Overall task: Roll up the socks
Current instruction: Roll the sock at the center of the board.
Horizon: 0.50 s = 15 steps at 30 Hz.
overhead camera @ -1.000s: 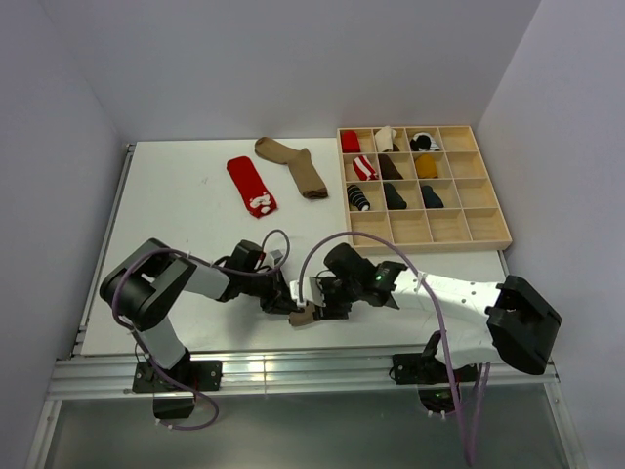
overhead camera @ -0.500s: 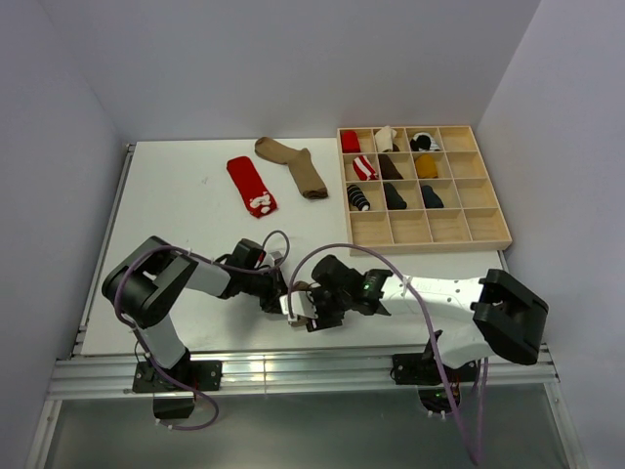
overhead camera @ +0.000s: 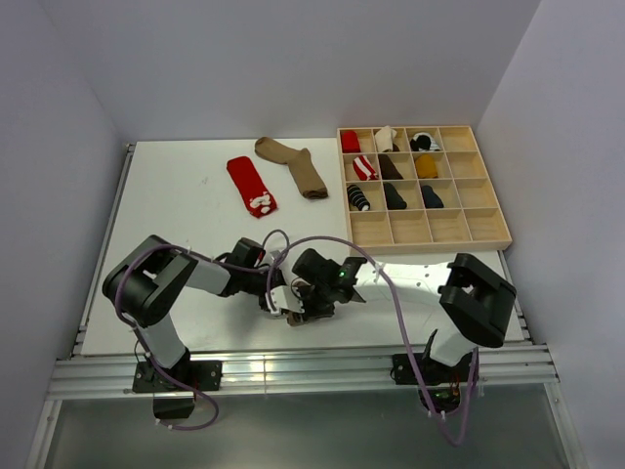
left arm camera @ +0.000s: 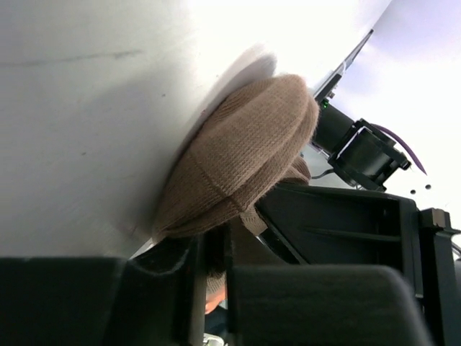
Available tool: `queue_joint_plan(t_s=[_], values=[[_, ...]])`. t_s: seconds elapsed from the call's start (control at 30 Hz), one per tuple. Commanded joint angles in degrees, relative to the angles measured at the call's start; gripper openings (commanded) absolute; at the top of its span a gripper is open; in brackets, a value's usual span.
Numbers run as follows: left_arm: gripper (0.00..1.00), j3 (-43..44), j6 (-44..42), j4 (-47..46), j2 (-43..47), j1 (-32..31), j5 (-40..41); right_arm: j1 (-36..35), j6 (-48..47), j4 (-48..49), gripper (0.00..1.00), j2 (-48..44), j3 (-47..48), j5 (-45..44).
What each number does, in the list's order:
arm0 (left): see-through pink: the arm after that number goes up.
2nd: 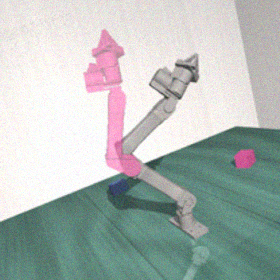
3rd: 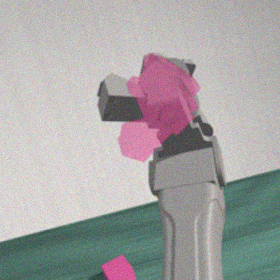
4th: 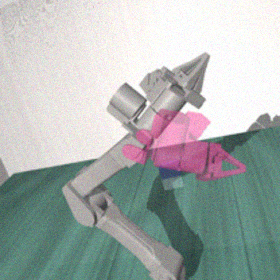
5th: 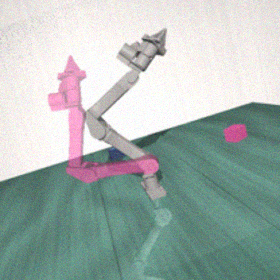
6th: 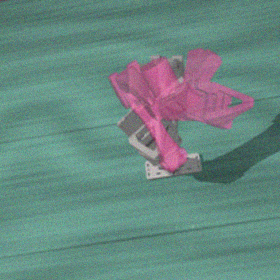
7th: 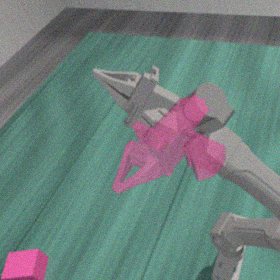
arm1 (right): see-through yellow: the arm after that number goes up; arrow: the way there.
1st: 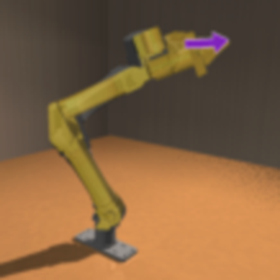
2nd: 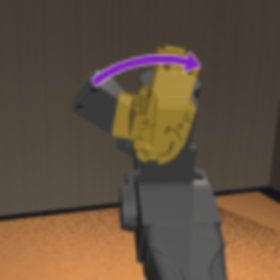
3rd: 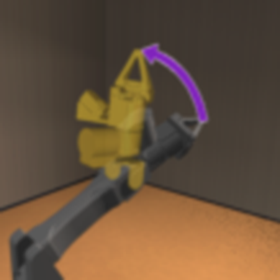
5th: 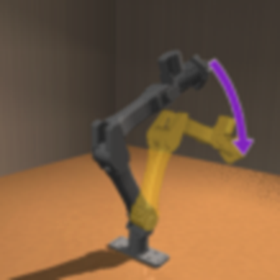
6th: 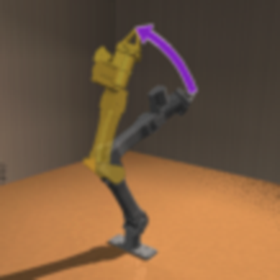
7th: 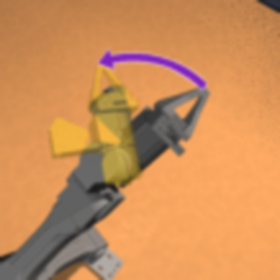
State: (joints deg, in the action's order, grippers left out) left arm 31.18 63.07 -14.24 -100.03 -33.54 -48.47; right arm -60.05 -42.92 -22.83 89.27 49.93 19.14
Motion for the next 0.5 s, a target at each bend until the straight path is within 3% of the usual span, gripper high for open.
queue_joint_plan(t_s=[0.0, 0.13, 0.47], values=[[0.18, 0.3, -2.0, 4.9, 1.6, 0.6, 6.7, -0.2, 0.2, -6.1, 0.3, 4.0, 4.8, 3.5], [0.33, 1.2, -4.2, 7.3, 5.4, 1.4, 11.2, 1.9, 0.0, -12.6, 0.28, 8.4, 9.2, 6.9], [0.38, -0.7, -7.3, 7.5, 15.7, 3.8, 18.5, 9.9, -1.6, -28.0, 0.27, 20.3, 22.8, 15.9]])
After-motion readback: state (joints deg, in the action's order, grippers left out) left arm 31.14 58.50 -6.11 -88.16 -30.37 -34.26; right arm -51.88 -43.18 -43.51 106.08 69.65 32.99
